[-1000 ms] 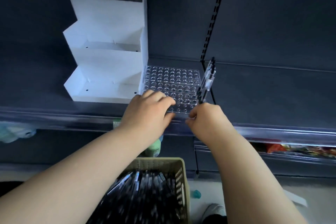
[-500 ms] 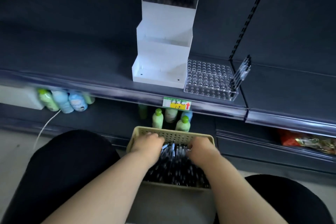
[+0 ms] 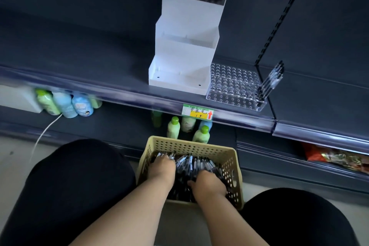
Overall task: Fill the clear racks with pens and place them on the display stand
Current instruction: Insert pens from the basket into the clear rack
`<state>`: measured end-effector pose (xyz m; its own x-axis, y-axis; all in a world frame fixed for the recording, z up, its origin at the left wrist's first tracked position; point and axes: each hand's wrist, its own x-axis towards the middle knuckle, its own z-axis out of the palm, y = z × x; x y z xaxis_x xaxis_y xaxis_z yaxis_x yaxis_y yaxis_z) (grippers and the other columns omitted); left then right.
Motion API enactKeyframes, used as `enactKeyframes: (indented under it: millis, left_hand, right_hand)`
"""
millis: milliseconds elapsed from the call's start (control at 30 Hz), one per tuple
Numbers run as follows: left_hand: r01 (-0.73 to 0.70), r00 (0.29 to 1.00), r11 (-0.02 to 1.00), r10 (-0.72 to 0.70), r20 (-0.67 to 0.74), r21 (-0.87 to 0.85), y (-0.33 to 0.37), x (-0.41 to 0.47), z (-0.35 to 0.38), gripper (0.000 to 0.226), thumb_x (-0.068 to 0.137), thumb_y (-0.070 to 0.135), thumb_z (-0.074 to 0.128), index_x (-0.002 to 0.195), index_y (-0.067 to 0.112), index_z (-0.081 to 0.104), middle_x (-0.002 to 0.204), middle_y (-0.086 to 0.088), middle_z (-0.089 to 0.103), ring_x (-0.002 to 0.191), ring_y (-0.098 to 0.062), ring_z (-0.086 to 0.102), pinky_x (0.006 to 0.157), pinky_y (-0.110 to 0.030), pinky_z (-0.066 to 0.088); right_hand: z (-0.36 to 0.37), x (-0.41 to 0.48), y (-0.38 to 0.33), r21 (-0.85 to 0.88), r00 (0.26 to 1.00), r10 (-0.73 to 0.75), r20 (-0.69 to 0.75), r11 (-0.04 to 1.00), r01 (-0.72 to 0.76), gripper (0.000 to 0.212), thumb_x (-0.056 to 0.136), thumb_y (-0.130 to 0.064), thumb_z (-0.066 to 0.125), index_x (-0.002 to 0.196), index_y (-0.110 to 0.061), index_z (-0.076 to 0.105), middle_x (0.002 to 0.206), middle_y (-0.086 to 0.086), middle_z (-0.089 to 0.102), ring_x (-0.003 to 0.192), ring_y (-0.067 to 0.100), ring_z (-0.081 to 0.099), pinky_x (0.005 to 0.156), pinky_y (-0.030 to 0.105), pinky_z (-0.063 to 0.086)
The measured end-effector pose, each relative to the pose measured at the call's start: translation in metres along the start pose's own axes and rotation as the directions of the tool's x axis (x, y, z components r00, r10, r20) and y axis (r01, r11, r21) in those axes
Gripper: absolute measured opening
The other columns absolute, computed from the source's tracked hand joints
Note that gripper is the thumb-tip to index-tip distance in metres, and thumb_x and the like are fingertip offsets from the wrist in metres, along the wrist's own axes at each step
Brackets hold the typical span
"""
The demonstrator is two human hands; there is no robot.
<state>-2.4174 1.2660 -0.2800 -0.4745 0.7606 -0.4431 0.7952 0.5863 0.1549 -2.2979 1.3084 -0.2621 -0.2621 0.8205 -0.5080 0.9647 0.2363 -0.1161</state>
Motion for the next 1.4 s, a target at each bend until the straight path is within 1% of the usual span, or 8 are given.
enactKeyframes:
  millis: [300,567,767,933,1033,1133,1267,1400]
  left_hand:
    - [0.051,0.999,0.999,-0.051,0.018,0.008,0.010,0.012,0.002,0.044,0.089,-0.001,0.038,0.131,0.011,0.049,0.137,-0.009,0.048,0.126,-0.025,0.047,0.097,-0.037,0.043]
    - [0.076,0.996,0.989,-0.080,-0.031,-0.129,0.006,-0.009,-0.005,0.029,0.092,0.012,0.042,0.119,0.019,0.050,0.122,-0.006,0.059,0.111,-0.027,0.055,0.091,-0.036,0.048]
    - [-0.027,0.970,0.916,-0.072,-0.231,-0.400,0.005,-0.029,-0.018,0.025,0.090,0.026,0.049,0.114,0.034,0.045,0.093,0.008,0.061,0.070,-0.018,0.054,0.051,-0.025,0.036]
    - [-0.157,0.937,0.796,-0.068,-0.344,-0.584,0.013,-0.048,-0.047,0.027,0.088,0.029,0.056,0.111,0.038,0.047,0.076,0.022,0.051,0.060,-0.002,0.051,0.048,-0.020,0.036]
    - [-0.251,0.923,0.724,-0.021,-0.384,-0.642,0.021,-0.057,-0.063,0.023,0.089,0.029,0.057,0.110,0.032,0.048,0.089,0.019,0.055,0.067,-0.001,0.054,0.055,-0.020,0.042]
    - [-0.321,0.899,0.685,0.002,-0.439,-0.654,0.024,-0.064,-0.073,0.020,0.090,0.033,0.054,0.110,0.030,0.050,0.092,0.019,0.057,0.069,0.007,0.052,0.049,-0.006,0.035]
    - [-0.417,0.868,0.602,0.042,-0.494,-0.681,0.030,-0.067,-0.087,0.016,0.090,0.027,0.057,0.106,0.025,0.056,0.088,0.018,0.058,0.073,0.009,0.053,0.057,0.002,0.038]
    - [-0.500,0.835,0.534,0.088,-0.543,-0.682,0.038,-0.061,-0.112,0.021,0.088,0.026,0.062,0.104,0.032,0.050,0.087,0.017,0.061,0.074,0.004,0.058,0.062,0.001,0.039]
  right_hand:
    - [-0.015,0.021,-0.004,0.076,0.990,0.085,0.113,0.993,-0.093,0.037,0.086,-0.020,0.057,0.123,-0.014,0.053,0.127,0.007,0.056,0.114,0.026,0.055,0.089,0.034,0.046]
    - [-0.018,0.009,0.003,0.181,0.986,0.011,0.165,0.983,-0.041,0.037,0.084,-0.022,0.057,0.119,-0.009,0.056,0.120,0.011,0.059,0.107,0.026,0.058,0.085,0.028,0.046]
    - [-0.034,-0.012,0.014,0.394,0.971,-0.029,0.236,0.917,-0.069,0.019,0.088,-0.025,0.052,0.090,-0.007,0.056,0.066,0.008,0.054,0.050,0.019,0.047,0.047,0.022,0.037]
    - [-0.056,-0.028,0.016,0.399,0.991,-0.134,-0.007,0.908,0.126,0.022,0.086,-0.027,0.055,0.068,-0.013,0.055,0.070,0.006,0.062,0.060,0.020,0.054,0.059,0.024,0.042]
    - [-0.067,-0.032,0.014,0.395,0.963,-0.178,-0.201,0.885,0.246,0.011,0.082,-0.022,0.060,0.085,-0.014,0.053,0.079,0.001,0.059,0.070,0.017,0.054,0.058,0.022,0.039]
    - [-0.072,-0.035,0.015,0.532,0.945,-0.151,-0.290,0.796,0.290,0.029,0.080,-0.018,0.060,0.104,-0.017,0.044,0.080,-0.003,0.060,0.064,0.012,0.056,0.046,0.019,0.037]
    - [-0.087,-0.037,0.020,0.559,0.903,-0.110,-0.416,0.752,0.349,0.014,0.082,-0.023,0.053,0.095,-0.024,0.047,0.075,-0.005,0.062,0.067,0.018,0.063,0.060,0.034,0.054]
    - [-0.116,-0.031,0.028,0.598,0.847,-0.074,-0.526,0.676,0.430,0.010,0.091,-0.028,0.050,0.087,-0.020,0.053,0.076,0.002,0.067,0.066,0.017,0.064,0.058,0.032,0.050]
